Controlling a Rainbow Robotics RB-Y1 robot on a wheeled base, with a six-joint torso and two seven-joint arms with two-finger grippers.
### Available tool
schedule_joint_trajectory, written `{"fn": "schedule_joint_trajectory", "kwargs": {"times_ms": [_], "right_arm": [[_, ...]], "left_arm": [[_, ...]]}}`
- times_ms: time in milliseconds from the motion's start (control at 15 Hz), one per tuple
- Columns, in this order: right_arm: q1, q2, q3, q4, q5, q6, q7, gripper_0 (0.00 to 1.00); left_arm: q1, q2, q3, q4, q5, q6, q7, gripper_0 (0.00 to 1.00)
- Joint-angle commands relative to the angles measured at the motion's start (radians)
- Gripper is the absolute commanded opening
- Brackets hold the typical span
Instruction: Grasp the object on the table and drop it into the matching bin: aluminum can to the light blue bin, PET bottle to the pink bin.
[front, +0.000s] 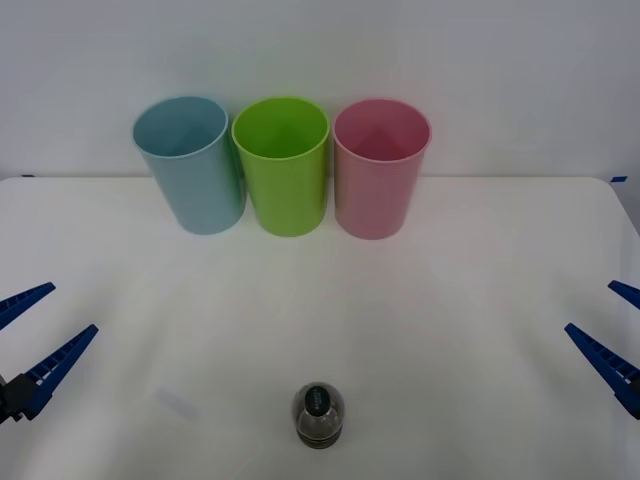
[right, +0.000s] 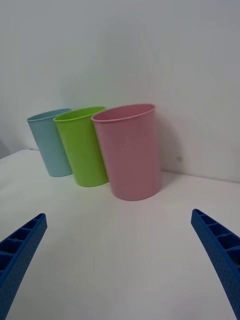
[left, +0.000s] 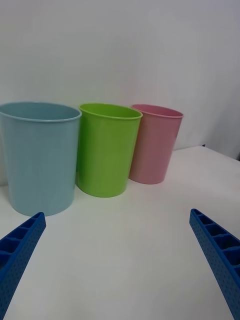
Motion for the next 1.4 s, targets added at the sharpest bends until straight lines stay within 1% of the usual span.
{"fn": "schedule_joint_trajectory", "kwargs": {"times_ms": [67,133,200,400,733,933,1067,1133,1200,1400], "right_arm": [[0.000,0.000,0.000,0.000,0.000,0.000,0.000,1.00],[0.022,0.004,0.004,0.014,0.031,-0.002,0.000,1.00],[0.025,-0.002,0.005,0.001,0.037,0.001,-0.003,1.00],[0.030,-0.020,0.027,0.000,0.029,-0.012,0.003,1.00],[0.028,-0.054,0.131,0.001,0.031,-0.042,0.038,1.00],[0.018,-0.071,0.191,0.009,0.031,-0.045,0.146,1.00],[-0.002,-0.085,0.243,0.050,0.033,-0.053,0.219,1.00],[-0.016,-0.089,0.260,0.069,0.040,-0.065,0.242,1.00],[-0.039,-0.089,0.270,0.093,0.065,-0.090,0.256,1.00],[-0.079,-0.088,0.309,0.146,0.100,-0.139,0.272,1.00]], "left_arm": [[0.000,0.000,0.000,0.000,0.000,0.000,0.000,1.00],[0.000,0.000,0.000,0.000,0.000,0.000,0.000,1.00],[0.000,0.000,0.000,0.000,0.000,0.000,0.000,1.00],[0.000,0.000,0.000,0.000,0.000,0.000,0.000,1.00],[0.000,0.000,0.000,0.000,0.000,0.000,0.000,1.00],[0.000,0.000,0.000,0.000,0.000,0.000,0.000,1.00],[0.000,0.000,0.000,0.000,0.000,0.000,0.000,1.00],[0.000,0.000,0.000,0.000,0.000,0.000,0.000,1.00],[0.000,0.000,0.000,0.000,0.000,0.000,0.000,1.00],[0.000,0.000,0.000,0.000,0.000,0.000,0.000,1.00]]}}
